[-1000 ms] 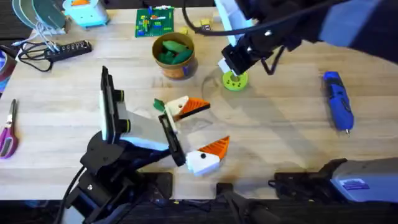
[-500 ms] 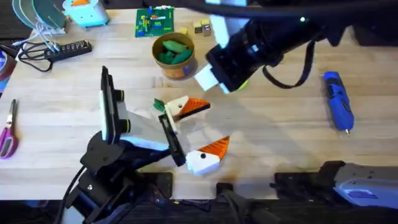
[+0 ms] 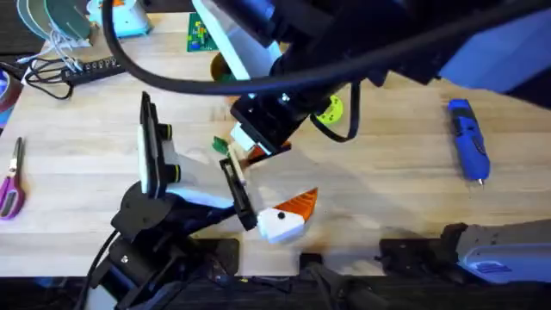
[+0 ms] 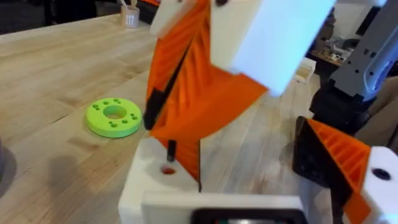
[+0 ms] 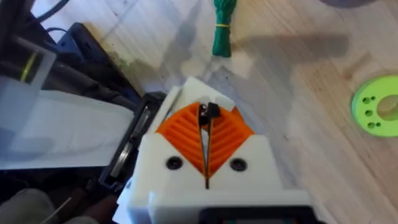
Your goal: Pick up the gripper from the table and insert it into the empty holder that is missing its gripper. Then pick up a screw, insert it into the mounting hole, and use the screwdriver to tighten it. Finally, clean up the table by picking up the vegetable and placing it into the bucket.
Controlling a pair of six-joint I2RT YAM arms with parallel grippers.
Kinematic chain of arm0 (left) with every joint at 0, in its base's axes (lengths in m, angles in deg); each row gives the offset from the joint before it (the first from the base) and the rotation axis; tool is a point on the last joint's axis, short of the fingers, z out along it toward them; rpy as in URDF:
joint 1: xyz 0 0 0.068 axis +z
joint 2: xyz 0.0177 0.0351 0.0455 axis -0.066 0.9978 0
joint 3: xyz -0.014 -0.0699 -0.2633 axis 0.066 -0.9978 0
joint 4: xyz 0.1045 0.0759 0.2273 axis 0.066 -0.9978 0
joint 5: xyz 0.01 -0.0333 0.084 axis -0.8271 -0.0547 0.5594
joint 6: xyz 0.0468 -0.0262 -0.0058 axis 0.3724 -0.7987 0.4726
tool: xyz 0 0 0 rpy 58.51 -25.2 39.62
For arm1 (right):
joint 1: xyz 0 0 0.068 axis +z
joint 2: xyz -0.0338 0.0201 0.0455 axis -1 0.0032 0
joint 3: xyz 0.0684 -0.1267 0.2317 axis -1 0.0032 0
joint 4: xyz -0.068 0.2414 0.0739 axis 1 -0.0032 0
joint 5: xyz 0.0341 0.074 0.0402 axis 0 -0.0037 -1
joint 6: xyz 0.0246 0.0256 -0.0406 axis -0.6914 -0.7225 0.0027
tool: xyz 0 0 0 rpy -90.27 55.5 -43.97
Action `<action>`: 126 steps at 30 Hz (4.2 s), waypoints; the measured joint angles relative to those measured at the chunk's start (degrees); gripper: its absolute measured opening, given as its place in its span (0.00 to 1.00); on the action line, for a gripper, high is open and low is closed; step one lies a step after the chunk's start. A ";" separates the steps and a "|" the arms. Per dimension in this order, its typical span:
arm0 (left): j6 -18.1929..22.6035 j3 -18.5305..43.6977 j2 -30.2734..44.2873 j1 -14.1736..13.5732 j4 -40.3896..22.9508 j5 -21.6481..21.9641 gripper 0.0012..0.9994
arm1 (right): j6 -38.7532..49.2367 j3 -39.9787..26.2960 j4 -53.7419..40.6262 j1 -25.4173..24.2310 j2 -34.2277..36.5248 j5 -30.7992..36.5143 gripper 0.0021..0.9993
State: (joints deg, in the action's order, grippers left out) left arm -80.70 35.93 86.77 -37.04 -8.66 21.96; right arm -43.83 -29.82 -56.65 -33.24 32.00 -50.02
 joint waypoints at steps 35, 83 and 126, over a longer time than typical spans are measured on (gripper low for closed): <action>0.00 0.00 -0.04 0.00 -0.02 0.00 0.99 | 0.00 -0.20 0.24 0.54 2.95 -0.90 0.00; 0.35 0.00 -0.07 0.00 0.00 0.11 0.99 | 5.30 46.45 9.73 -9.88 -59.25 -4.65 0.99; 0.61 0.00 -0.07 0.00 0.02 0.48 0.01 | 3.35 53.86 23.70 -20.17 -67.30 19.56 0.99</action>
State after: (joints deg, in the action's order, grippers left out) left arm -80.08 35.93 86.70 -37.04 -8.64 22.44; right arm -40.48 24.03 -32.95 -53.41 -35.29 -30.46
